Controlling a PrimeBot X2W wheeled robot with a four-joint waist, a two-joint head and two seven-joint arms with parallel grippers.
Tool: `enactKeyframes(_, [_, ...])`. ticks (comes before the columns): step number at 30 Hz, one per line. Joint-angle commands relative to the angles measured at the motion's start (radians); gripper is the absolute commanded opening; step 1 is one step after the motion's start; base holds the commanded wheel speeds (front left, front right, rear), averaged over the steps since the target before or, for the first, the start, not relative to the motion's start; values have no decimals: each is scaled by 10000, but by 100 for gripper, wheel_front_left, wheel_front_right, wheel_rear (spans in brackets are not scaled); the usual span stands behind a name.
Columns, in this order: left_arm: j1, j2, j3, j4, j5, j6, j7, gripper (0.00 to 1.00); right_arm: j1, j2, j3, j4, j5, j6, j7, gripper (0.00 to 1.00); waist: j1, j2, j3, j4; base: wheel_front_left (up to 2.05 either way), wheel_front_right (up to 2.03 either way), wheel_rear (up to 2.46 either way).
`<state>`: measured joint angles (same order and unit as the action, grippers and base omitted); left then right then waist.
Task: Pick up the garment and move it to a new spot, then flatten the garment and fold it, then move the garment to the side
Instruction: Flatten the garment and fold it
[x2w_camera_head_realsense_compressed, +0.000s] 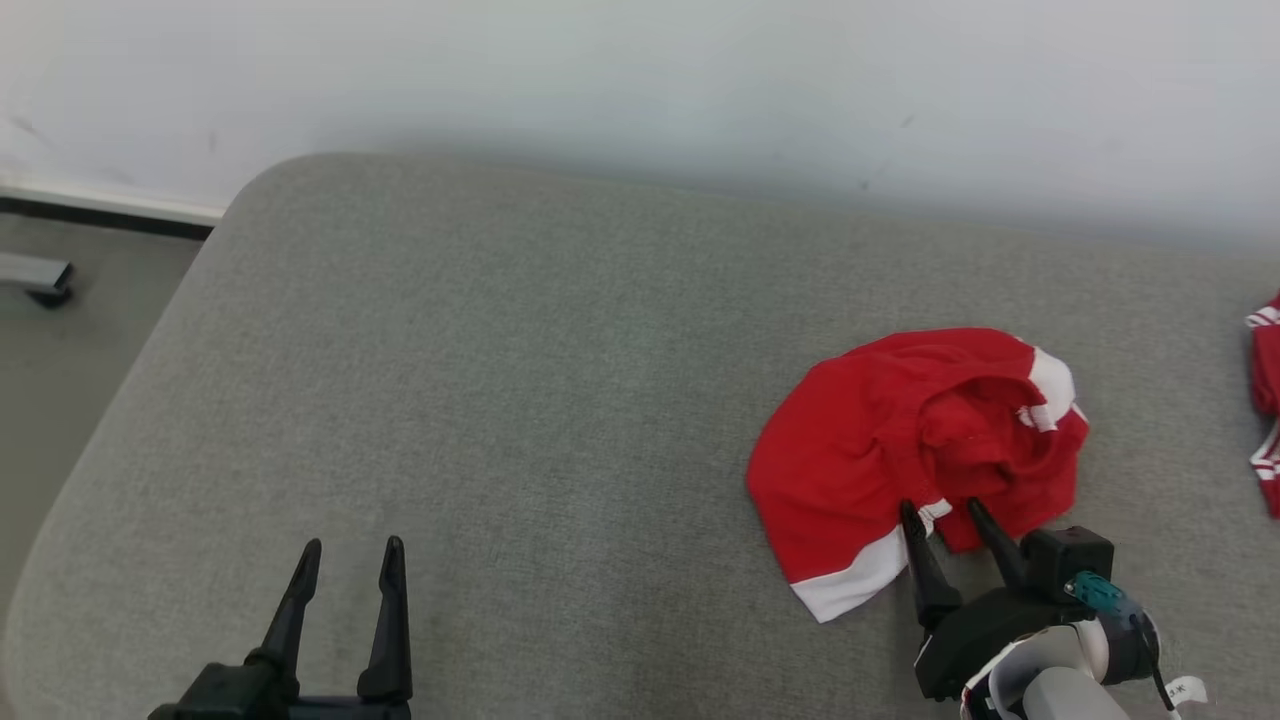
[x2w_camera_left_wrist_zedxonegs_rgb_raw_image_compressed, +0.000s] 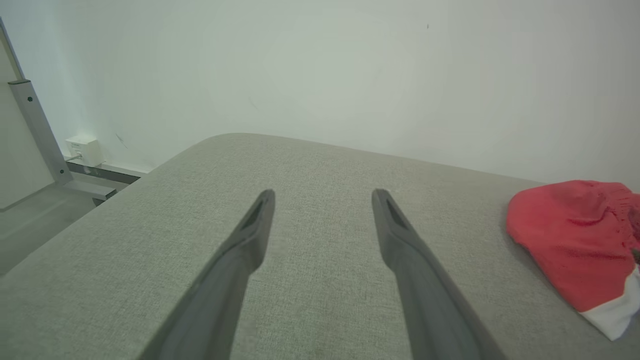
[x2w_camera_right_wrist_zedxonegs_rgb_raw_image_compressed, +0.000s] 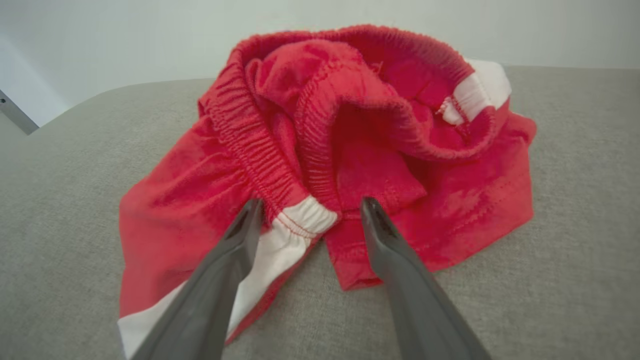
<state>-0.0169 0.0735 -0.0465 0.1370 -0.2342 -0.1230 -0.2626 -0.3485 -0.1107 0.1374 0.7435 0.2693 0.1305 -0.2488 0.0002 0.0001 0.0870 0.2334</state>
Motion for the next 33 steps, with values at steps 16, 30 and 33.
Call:
enactKeyframes(16, [84,-125,74,159,167,-77,-30,100,306,-751,-1367,-1242,700,0,-173,0,-2,-1,-159,-580,0,0,0])
enactKeyframes(30, [162,-186,-250,381,51,-68,-30,100,-1163,-1698,-1168,-3369,-169,0,398,0,-2,-1,-830,-439,0,0,0])
enactKeyframes(33, [187,-200,-295,431,32,-70,-30,100,-1387,-1277,-350,-3433,-300,0,608,0,-2,-1,-870,-210,0,0,0])
